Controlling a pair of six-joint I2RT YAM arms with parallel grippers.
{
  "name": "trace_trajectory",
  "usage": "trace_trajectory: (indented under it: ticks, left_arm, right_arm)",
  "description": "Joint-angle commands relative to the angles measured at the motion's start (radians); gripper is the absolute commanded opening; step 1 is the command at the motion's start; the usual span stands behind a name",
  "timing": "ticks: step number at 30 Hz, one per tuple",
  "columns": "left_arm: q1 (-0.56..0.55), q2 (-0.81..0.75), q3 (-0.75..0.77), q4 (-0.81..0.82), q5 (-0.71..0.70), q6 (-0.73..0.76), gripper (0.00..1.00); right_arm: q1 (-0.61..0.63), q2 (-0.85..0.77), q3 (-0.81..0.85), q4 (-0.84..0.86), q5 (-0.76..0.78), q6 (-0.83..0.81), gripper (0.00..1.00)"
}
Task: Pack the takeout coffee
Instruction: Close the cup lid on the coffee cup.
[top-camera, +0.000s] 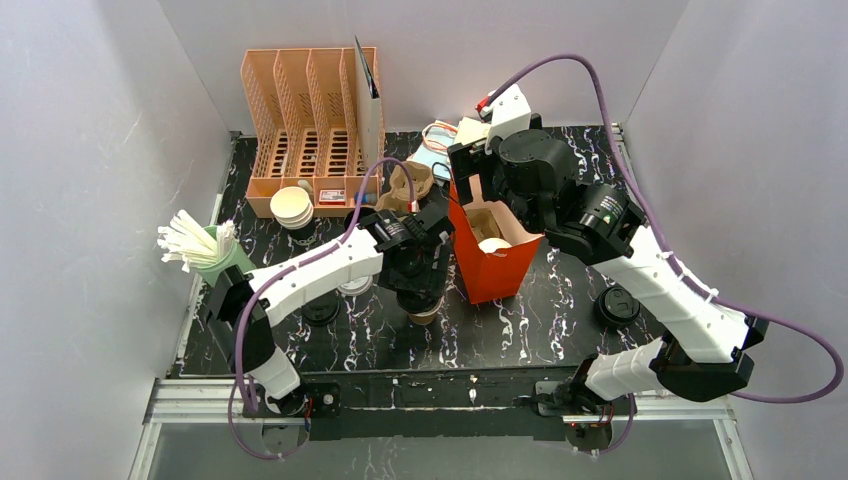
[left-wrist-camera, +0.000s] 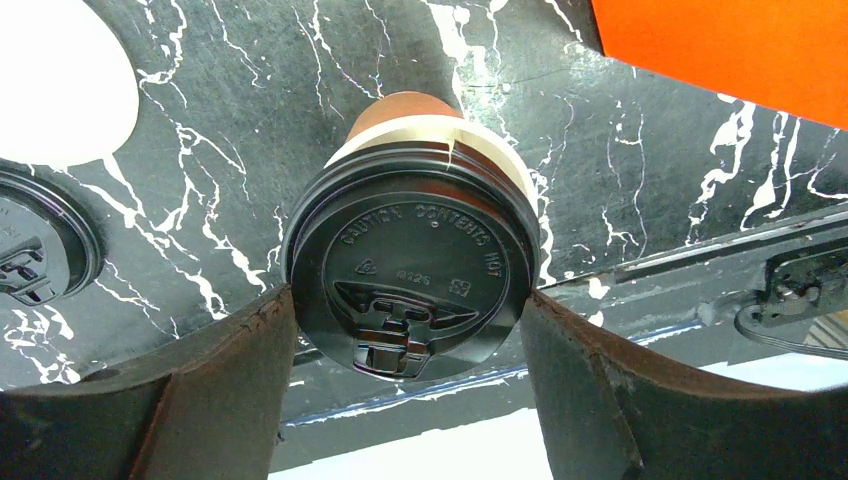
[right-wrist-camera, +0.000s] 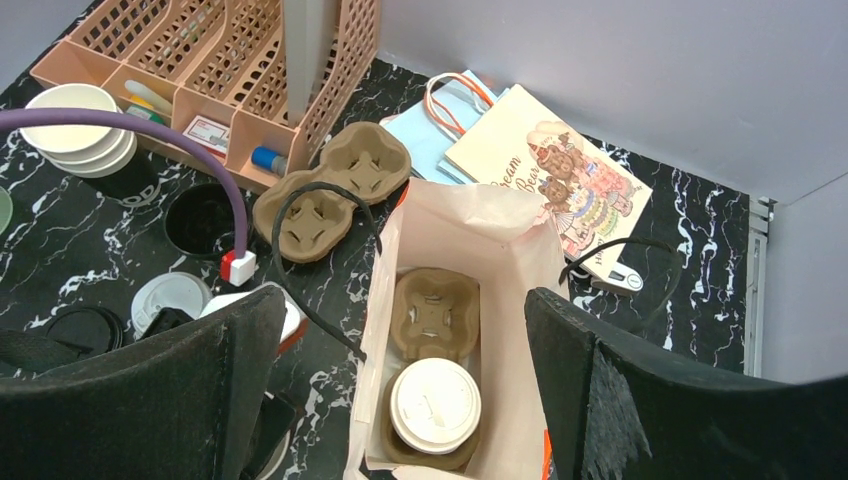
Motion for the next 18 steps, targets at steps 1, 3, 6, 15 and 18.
trace_trajectory:
  ticks: [1,3,6,15,18]
  left_arm:
    - [-0.009,0.023,0.021,-0.02,0.006,0.017,0.74]
    - [-0.01,0.034,0.027,-0.017,0.008,0.021,0.74]
    - [-0.013,0.049,0.039,-0.017,0.006,0.028,0.75]
    - [-0.022,0.078,0.06,-0.014,0.0,0.04,0.77]
    - [-0.026,0.091,0.078,-0.015,-0.013,0.047,0.77]
  right_arm:
    - [-0.007,-0.022,0.038,0.017,-0.023,0.009,0.98]
    - [-0.007,-0.022,0.038,0.017,-0.028,0.007,0.98]
    - [-0.006,-0.023,0.039,0.019,-0.031,0.001,0.98]
    - [-0.007,-0.023,0.036,0.012,-0.036,0.0,0.98]
    - [-0.007,-0.024,0.035,0.012,-0.037,0.0,0.98]
